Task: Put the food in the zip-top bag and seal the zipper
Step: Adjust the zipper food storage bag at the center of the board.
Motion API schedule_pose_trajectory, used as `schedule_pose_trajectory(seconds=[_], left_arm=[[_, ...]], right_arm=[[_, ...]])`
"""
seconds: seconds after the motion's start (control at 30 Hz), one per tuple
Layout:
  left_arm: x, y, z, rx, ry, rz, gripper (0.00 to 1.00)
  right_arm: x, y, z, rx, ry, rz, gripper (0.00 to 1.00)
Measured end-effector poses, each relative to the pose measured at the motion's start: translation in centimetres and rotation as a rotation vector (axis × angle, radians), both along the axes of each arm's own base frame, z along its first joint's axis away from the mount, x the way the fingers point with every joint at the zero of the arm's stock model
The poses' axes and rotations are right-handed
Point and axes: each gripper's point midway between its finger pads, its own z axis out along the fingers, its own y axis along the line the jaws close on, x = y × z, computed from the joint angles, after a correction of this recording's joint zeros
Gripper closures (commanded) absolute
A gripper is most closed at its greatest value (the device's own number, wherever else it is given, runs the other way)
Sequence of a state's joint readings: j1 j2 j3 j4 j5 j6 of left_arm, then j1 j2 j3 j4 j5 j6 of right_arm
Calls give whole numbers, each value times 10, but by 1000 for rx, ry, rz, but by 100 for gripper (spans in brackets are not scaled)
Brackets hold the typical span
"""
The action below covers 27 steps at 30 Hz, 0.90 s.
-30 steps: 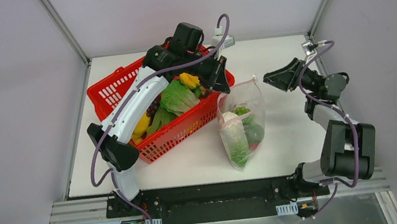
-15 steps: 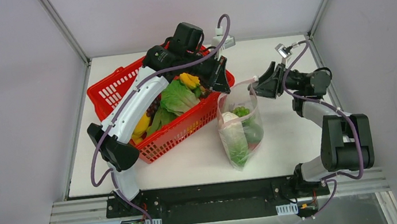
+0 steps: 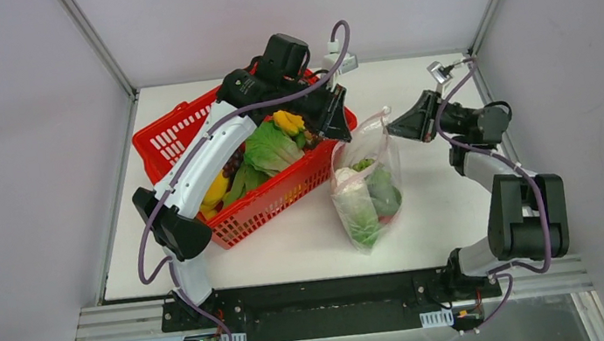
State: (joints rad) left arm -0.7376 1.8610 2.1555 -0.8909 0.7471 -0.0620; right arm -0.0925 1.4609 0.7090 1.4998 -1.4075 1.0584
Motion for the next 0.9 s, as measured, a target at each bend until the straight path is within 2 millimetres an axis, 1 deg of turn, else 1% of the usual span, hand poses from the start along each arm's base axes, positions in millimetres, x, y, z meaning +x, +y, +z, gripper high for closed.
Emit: schedule_pose_trajectory(seconds=[0.03,0.07,0.1,0.13,0.17,0.27,0.37,0.43,0.5,0.57,0.63,0.73,0.9], left_arm=[[2,0,0,0,-2,9,57],[3,-1,0,1,-8,14,49],[5,-1,0,2,-13,23,44],[6,-1,-1,4,-5,36,36],[8,-1,-3,11,-2,52,32],[12,4,-9,34,-4,105,22],[9,16,-13,53,-16,156,20],[7,29,-12,55,-37,188,19],[-1,40,-8,51,-59,207,19],[-9,49,-3,34,-79,215,18],[-13,56,-3,24,-98,230,16],[-16,63,-8,24,-113,249,15],[-13,69,-18,34,-132,285,15]], right_arm=[[1,-2,1,4,-3,-14,100],[2,-6,3,9,-7,-34,100],[3,-10,5,16,-14,-61,100],[3,-14,8,22,-27,-88,100],[2,-17,10,27,-46,-114,100],[-1,-21,17,33,-96,-186,100],[-5,-22,23,18,-97,-262,100],[-11,-21,26,7,-50,-285,100],[-15,-20,26,-2,-17,-299,100],[-14,-20,24,-9,11,-310,100],[-11,-20,18,-13,51,-317,100],[-8,-20,11,-17,93,-331,100],[-10,-18,13,-20,100,-330,100]])
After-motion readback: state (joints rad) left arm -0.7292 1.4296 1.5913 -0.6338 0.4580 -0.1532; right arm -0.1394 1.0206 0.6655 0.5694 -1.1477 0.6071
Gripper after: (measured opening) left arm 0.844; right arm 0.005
